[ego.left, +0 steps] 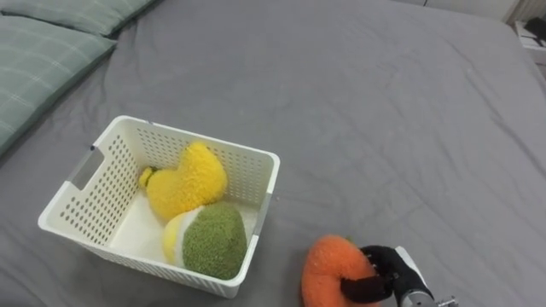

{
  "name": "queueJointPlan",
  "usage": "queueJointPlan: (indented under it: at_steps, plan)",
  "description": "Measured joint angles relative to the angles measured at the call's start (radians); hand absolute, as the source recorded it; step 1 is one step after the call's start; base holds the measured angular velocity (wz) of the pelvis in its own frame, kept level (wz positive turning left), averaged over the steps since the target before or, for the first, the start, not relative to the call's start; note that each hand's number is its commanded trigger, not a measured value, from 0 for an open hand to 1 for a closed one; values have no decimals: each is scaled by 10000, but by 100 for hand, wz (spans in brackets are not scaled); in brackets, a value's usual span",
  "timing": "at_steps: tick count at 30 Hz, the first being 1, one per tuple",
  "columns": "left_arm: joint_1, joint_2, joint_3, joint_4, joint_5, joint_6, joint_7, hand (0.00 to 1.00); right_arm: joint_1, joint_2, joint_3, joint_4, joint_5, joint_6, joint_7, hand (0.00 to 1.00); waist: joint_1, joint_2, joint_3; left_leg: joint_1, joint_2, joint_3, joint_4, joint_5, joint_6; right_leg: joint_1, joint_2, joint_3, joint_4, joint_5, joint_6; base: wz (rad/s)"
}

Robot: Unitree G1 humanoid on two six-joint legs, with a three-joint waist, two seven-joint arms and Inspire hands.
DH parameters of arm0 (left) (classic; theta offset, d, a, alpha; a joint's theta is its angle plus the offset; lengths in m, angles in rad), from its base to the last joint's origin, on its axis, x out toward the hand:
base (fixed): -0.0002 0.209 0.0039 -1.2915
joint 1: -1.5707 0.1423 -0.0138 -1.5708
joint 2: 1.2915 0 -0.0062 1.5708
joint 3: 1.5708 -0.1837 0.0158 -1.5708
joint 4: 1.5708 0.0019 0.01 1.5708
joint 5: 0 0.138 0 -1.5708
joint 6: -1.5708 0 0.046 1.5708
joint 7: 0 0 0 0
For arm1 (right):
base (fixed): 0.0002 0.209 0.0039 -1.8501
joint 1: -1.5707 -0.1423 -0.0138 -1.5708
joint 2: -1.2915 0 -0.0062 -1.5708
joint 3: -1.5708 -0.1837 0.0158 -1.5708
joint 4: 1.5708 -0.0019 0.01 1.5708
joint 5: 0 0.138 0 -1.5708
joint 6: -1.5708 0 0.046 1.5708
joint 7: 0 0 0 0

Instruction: Collect toys from the bed

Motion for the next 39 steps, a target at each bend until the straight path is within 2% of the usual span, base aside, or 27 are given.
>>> queueJointPlan:
  at_steps: [11, 16, 22, 29, 33, 39]
  plan:
    - [9, 2, 32, 7, -3, -89, -3, 0, -92, 52, 169, 43, -76, -76, 103, 100, 37, 21, 1, 30, 4, -5, 14, -3, 6, -1, -36, 2, 30, -1, 2, 0]
    - [8, 31, 50, 206, -1, -283, -11, 0, -517, -38, 156, -157, -69, -90, -362, 100, 24, -1, 7, 132, 6, 2, 6, -1, 7, 66, -48, -1, 97, -1, -2, 0]
    - [13, 80, 243, 180, 10, -356, -132, 0, -571, -272, -119, -2049, -17, -110, -694, 100, 21, -115, 72, 202, 9, 38, 1, -2, 5, 140, -55, 36, 33, -5, -1, 0]
    - [23, 104, 313, 174, 94, -364, -278, 0, -537, -530, -745, -4214, 7, -174, -962, 100, -2, -144, 55, 227, 11, 41, -4, -3, 4, 144, -49, 20, 26, -4, -2, 0]
    - [68, 108, 423, 168, 101, -364, -300, 0, -538, -825, -983, -5202, 302, -173, -862, 100, -30, -225, 20, 257, 11, 74, -2, -3, 4, 176, -50, 52, 34, -4, -2, 0]
    - [111, 122, 454, 148, 209, -360, -290, 0, -535, -844, -1056, -6568, 353, 28, -688, 100, 19, -264, -3, 294, 24, 158, -6, -3, 5, 155, -40, 192, 78, -4, -2, -4]
